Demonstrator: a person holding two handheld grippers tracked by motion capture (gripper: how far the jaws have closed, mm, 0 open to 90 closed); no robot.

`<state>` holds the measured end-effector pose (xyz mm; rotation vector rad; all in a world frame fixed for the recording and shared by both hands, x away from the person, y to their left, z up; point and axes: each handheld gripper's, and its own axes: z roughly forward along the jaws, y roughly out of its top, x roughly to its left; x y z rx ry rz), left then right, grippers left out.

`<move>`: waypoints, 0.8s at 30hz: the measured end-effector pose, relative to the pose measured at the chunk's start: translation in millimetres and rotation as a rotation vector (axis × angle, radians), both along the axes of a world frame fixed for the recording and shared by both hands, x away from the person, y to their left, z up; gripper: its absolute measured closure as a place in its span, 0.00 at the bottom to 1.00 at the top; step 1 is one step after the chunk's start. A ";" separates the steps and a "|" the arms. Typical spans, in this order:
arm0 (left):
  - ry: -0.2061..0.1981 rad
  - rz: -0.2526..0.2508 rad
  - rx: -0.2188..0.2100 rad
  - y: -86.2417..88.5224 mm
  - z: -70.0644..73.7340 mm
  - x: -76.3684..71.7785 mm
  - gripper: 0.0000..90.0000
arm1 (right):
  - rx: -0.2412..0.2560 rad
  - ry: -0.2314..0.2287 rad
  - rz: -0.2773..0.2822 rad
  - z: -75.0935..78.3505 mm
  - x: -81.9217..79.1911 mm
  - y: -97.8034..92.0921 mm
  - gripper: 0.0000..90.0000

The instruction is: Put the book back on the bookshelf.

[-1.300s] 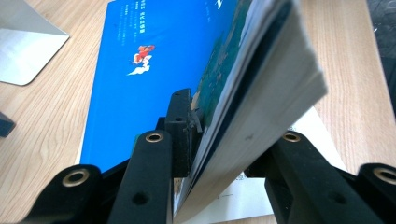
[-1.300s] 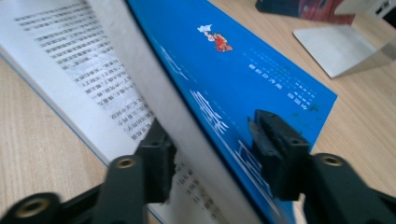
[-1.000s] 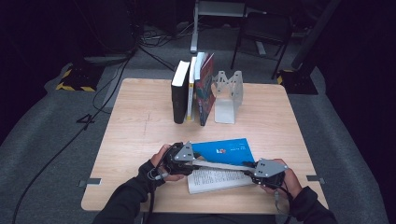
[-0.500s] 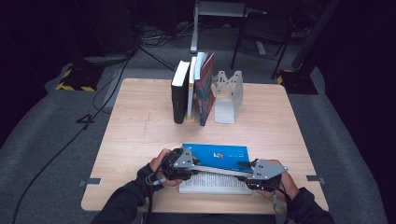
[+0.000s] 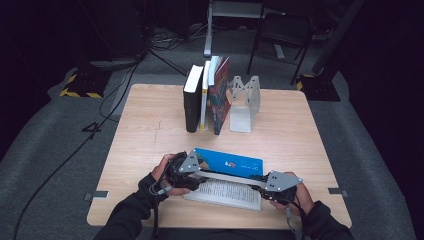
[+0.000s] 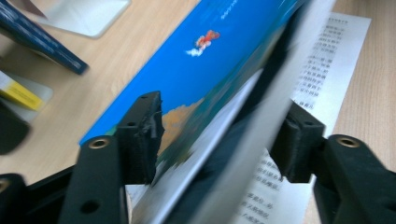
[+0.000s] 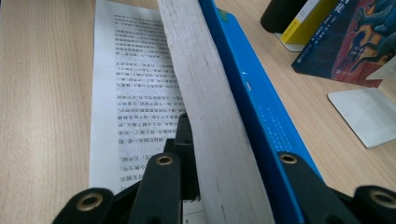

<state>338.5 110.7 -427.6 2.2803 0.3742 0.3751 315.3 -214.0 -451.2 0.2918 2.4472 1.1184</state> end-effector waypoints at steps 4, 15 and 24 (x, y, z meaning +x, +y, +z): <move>-0.041 0.001 0.034 -3.5 6.5 -14.6 0.43 | -0.005 -0.004 0.000 1.3 -4.5 6.5 0.82; -0.034 0.093 0.155 -24.7 -15.8 -16.6 0.49 | -0.031 -0.007 0.006 5.6 -7.6 21.9 0.83; 0.014 0.031 0.108 -12.7 -21.3 -6.2 0.70 | 0.031 0.016 0.052 5.1 0.5 20.8 0.70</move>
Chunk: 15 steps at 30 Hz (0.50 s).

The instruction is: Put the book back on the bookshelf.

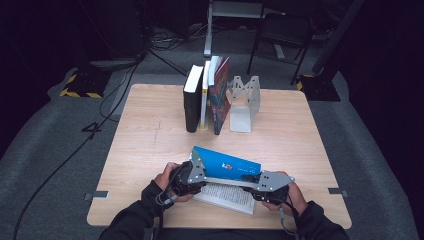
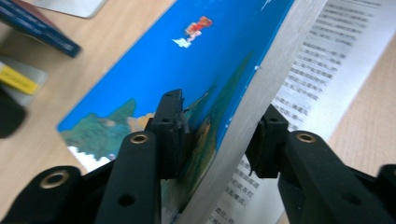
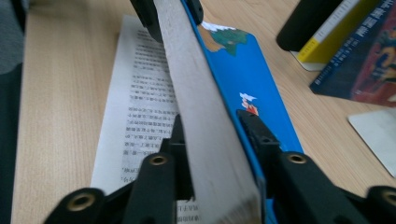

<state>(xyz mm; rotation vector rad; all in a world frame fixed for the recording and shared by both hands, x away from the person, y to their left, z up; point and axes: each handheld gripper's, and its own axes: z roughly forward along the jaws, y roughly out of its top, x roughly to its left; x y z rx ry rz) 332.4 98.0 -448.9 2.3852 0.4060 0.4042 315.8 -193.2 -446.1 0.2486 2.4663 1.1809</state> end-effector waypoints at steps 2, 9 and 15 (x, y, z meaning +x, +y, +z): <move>0.021 -0.004 -0.022 4.0 -1.1 4.5 0.71 | -0.019 -0.036 -0.024 -8.8 9.1 -4.6 0.57; 0.034 -0.019 -0.064 12.5 -2.4 14.7 0.72 | -0.010 0.026 -0.077 -29.0 34.7 -28.4 0.67; 0.008 -0.037 -0.079 12.6 0.1 29.9 0.68 | -0.057 -0.056 -0.100 -23.7 22.0 -22.1 0.78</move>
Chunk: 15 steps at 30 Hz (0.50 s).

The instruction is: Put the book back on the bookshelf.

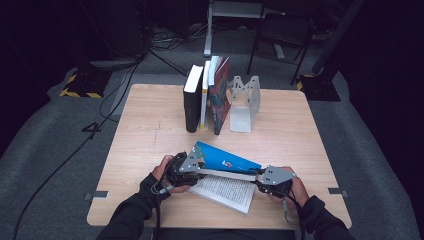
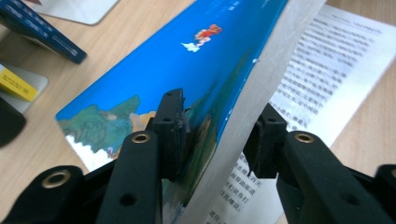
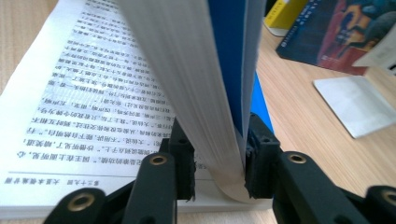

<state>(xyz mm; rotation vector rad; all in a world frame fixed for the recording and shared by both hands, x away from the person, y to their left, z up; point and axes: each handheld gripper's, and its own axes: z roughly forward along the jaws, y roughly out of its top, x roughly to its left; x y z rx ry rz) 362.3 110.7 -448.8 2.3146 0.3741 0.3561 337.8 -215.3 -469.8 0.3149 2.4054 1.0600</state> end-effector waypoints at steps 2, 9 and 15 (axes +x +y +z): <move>-0.002 -0.004 0.000 -2.2 0.1 5.0 0.67 | -0.003 -0.005 -0.002 1.1 -2.1 -0.8 0.80; -0.006 -0.039 0.029 -24.0 -0.8 25.0 0.60 | -0.038 -0.021 -0.022 10.3 -14.0 -12.2 0.84; -0.038 -0.082 0.038 -49.6 8.2 3.1 0.50 | -0.048 -0.027 -0.016 11.5 -14.6 -12.8 0.84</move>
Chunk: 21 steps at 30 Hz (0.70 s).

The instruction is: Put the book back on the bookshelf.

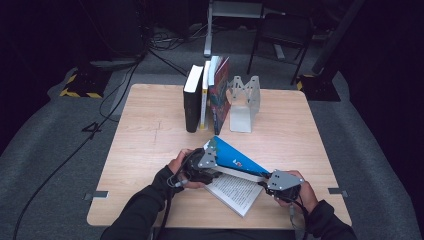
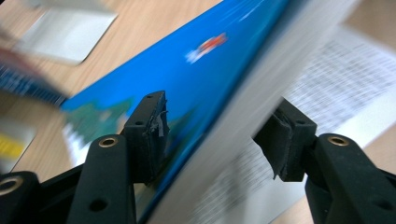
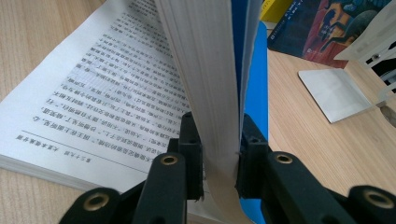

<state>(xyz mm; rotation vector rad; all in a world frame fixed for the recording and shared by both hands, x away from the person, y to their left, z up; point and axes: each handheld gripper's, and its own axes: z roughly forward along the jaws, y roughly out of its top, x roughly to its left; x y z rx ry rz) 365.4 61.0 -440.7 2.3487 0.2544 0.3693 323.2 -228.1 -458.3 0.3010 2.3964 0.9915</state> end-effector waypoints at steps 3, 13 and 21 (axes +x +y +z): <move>-0.008 -0.008 0.013 -12.4 0.2 -5.9 0.47 | -0.001 0.003 0.000 0.0 -0.1 0.3 0.84; -0.004 0.040 0.006 -22.8 -3.7 -11.4 0.67 | 0.005 0.025 0.005 -0.1 1.6 0.4 0.81; 0.027 0.062 -0.103 -10.4 -4.5 -10.2 0.72 | 0.140 0.084 -0.038 4.5 13.4 -27.1 0.49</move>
